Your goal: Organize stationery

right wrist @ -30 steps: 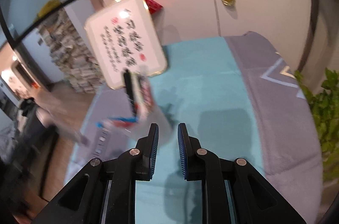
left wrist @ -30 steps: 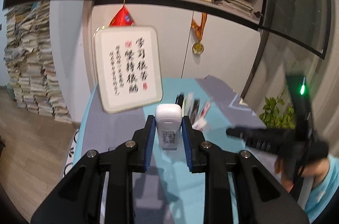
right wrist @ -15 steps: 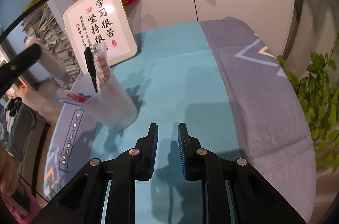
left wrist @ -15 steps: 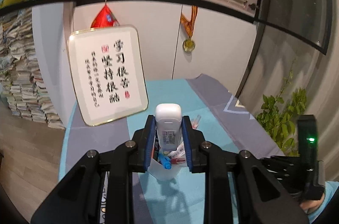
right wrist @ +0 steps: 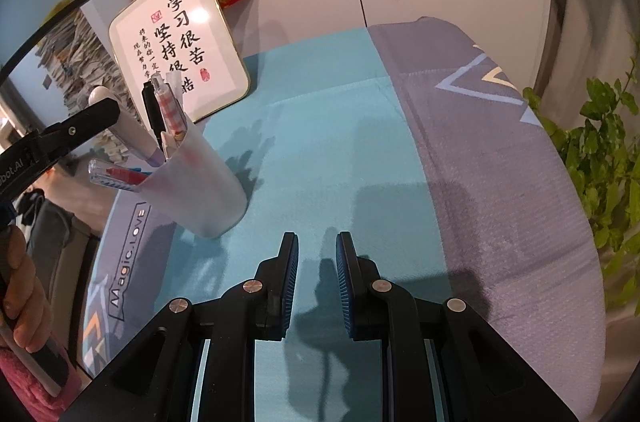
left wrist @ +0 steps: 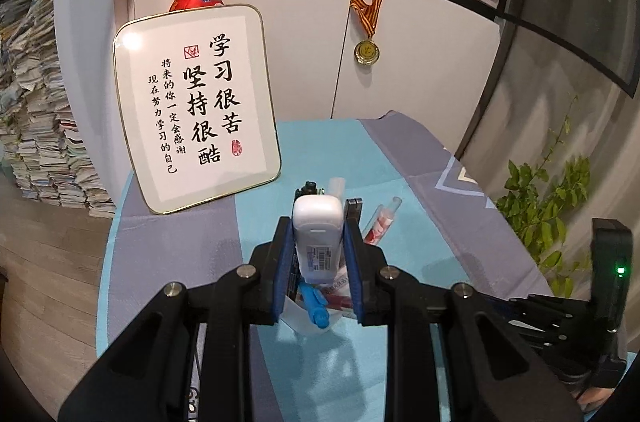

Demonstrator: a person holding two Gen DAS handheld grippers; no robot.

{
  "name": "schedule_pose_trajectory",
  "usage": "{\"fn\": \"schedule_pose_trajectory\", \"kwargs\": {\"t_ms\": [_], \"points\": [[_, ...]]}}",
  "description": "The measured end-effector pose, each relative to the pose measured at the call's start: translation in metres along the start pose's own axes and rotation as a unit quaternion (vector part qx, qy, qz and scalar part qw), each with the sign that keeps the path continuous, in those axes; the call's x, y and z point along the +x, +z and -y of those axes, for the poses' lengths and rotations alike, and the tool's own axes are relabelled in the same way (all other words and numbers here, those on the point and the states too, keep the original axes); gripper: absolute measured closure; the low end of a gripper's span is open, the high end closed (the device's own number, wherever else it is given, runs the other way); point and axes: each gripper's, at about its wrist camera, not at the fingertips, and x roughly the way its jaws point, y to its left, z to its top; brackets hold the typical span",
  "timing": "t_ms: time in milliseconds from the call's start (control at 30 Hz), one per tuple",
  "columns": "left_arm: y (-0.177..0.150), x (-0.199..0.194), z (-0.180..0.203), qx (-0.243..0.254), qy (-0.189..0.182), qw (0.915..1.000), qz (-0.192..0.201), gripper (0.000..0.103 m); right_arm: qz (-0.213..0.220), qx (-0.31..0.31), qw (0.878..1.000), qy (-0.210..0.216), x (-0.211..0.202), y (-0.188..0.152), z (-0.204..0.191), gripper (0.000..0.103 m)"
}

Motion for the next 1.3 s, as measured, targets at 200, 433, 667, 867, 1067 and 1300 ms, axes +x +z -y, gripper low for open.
{"fn": "schedule_pose_trajectory", "kwargs": {"t_ms": [200, 433, 667, 867, 1067, 1300], "points": [[-0.002, 0.013, 0.006, 0.011, 0.0, 0.9997, -0.023, 0.079, 0.002, 0.0, 1.0, 0.002, 0.0, -0.001, 0.001, 0.084], [-0.003, 0.017, 0.005, 0.011, 0.009, 0.9996, -0.025, 0.079, -0.002, 0.001, 1.0, 0.001, 0.001, 0.0, 0.002, 0.084], [-0.004, 0.009, -0.001, 0.002, 0.013, 0.9998, -0.018, 0.075, -0.008, 0.001, 1.0, 0.001, 0.003, 0.001, 0.001, 0.084], [-0.005, -0.01, 0.001, 0.012, 0.028, 0.9995, 0.013, 0.061, -0.013, -0.004, 1.0, -0.005, 0.004, 0.0, -0.004, 0.084], [-0.01, -0.036, 0.006, 0.024, 0.032, 0.9981, 0.047, 0.047, -0.01, -0.009, 1.0, -0.006, -0.002, -0.003, -0.011, 0.084], [-0.019, -0.07, 0.012, 0.032, 0.031, 0.9962, 0.075, 0.038, 0.025, -0.015, 0.999, -0.013, -0.029, -0.005, -0.02, 0.084]]}}
